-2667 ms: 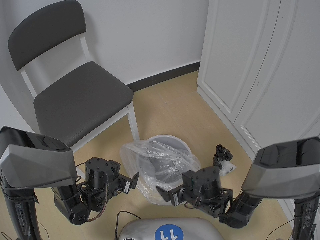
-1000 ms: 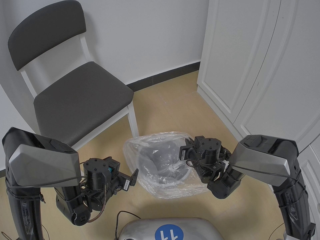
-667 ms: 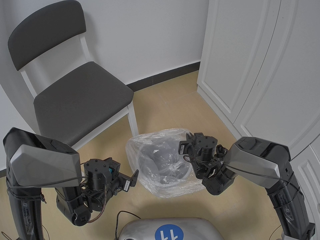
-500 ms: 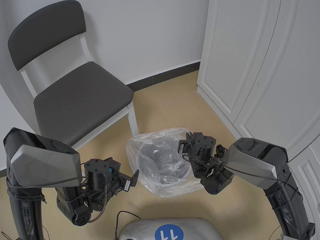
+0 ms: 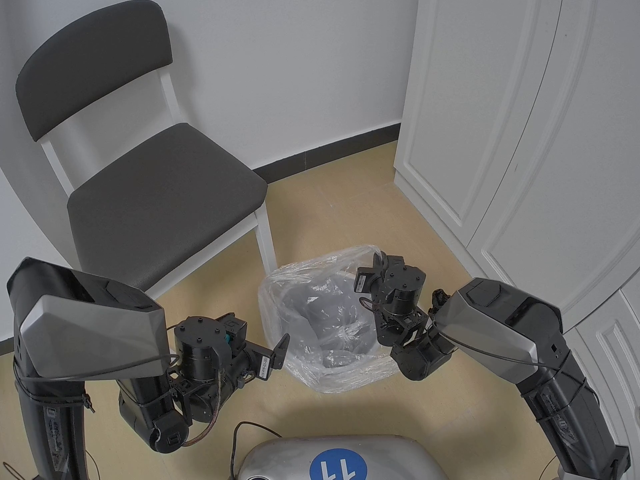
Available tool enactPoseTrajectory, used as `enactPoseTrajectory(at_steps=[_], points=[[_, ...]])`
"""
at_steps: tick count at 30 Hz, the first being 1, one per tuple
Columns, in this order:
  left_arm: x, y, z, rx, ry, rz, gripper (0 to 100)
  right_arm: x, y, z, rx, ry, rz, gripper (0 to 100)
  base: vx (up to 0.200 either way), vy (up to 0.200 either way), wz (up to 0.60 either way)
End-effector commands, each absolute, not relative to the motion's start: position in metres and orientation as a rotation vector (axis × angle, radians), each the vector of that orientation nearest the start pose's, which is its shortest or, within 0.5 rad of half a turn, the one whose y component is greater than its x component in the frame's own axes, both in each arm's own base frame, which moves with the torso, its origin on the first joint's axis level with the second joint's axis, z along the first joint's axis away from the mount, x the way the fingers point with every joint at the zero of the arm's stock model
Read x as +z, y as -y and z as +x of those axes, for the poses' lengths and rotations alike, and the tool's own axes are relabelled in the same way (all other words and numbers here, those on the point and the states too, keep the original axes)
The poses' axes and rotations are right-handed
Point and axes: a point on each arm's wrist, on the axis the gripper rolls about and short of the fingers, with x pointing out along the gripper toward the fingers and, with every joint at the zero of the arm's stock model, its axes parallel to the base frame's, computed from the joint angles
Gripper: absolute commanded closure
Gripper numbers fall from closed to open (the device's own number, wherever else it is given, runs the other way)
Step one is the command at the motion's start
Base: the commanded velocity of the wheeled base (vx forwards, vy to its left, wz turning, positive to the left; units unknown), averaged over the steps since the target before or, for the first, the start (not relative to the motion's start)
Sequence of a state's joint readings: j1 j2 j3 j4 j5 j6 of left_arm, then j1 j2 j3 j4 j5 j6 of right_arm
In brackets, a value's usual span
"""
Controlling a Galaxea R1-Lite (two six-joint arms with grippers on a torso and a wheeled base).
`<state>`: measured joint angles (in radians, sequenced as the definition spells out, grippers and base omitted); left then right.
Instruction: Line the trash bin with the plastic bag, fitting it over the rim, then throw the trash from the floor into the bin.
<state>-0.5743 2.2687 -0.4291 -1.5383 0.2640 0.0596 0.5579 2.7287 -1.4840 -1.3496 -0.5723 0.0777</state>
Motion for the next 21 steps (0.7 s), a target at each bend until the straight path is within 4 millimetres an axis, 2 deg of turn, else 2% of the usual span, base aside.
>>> enactPoseTrajectory(at_steps=[1, 7, 12, 16, 21], points=[[0.013, 0.169, 0.267, -0.323, -0.263, 0.182, 0, -0.017, -0.256, 0.433, -0.013, 0.087, 0.133, 0, 0.0, 0.0, 0.0], [0.021, 0.17, 0.265, -0.33, -0.24, 0.182, 0, -0.007, -0.255, 0.423, 0.0, 0.079, 0.135, 0, 0.0, 0.0, 0.0], [0.033, 0.18, 0.263, -0.36, -0.195, 0.146, 0, 0.009, -0.247, 0.397, 0.079, 0.024, 0.099, 0, 0.0, 0.0, 0.0], [0.042, 0.193, 0.267, -0.366, -0.16, 0.042, 0, 0.027, -0.236, 0.375, 0.139, -0.021, 0.069, 0, 0.0, 0.0, 0.0], [0.033, 0.197, 0.271, -0.367, -0.186, 0.045, 0, 0.041, -0.224, 0.353, 0.226, -0.094, 0.038, 0, 0.0, 0.0, 0.0]])
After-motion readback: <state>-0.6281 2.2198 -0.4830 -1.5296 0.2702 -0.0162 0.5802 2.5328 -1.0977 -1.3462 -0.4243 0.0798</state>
